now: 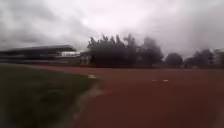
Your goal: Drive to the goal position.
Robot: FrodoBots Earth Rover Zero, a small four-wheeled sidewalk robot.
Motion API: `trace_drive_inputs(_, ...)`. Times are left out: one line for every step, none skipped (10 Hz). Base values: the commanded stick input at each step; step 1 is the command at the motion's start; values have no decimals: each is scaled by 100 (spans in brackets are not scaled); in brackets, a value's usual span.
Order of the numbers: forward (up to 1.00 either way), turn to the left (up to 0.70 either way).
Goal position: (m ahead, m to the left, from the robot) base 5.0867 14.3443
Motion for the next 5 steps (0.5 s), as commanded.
trace_drive_inputs(70,0)
trace_drive_inputs(70,0)
trace_drive_inputs(70,0)
trace_drive_inputs(70,-11)
trace_drive_inputs(70,-32)
